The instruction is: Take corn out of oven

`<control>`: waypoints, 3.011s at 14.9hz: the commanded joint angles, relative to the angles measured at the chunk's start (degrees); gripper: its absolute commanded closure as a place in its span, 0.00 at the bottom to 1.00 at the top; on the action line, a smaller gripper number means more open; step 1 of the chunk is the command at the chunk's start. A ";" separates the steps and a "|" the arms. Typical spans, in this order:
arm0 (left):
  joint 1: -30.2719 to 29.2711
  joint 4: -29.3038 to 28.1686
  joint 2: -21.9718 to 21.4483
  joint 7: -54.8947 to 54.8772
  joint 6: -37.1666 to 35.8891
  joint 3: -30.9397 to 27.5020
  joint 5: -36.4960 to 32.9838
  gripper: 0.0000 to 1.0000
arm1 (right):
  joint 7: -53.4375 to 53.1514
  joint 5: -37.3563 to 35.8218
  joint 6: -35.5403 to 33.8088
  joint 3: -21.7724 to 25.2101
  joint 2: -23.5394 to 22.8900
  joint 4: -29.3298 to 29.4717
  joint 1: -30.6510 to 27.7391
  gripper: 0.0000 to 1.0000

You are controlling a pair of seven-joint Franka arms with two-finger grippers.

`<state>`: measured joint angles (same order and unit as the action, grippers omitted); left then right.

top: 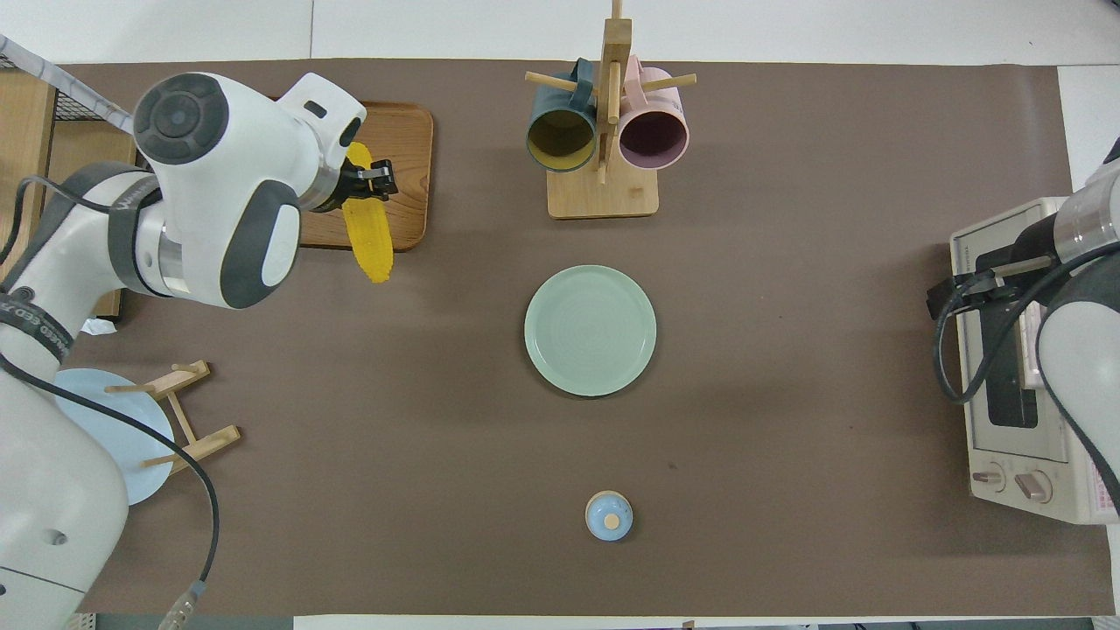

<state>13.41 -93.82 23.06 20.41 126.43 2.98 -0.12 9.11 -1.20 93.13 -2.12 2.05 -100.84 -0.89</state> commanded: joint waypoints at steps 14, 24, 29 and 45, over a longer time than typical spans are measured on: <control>-8.14 23.33 23.17 -15.57 -0.66 1.51 -0.06 1.00 | -1.46 0.67 -6.30 1.94 -2.23 5.40 2.39 0.00; -7.79 22.54 17.39 -14.79 -6.16 1.24 0.20 0.00 | -1.38 0.67 -5.86 2.03 -2.49 5.74 1.42 0.00; -8.05 17.19 4.48 -12.85 -16.71 0.89 0.12 0.00 | -5.05 1.20 -5.33 2.03 -2.31 5.92 0.54 0.00; -7.96 -2.86 -26.75 -11.53 -39.07 -0.52 -0.24 0.00 | -7.88 1.20 -4.28 1.85 -2.66 6.88 1.07 0.00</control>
<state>5.43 -90.79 0.03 8.23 85.04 2.22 -0.07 2.00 -1.19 88.16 -0.06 -1.23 -93.56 0.40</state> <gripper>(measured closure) 0.000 0.000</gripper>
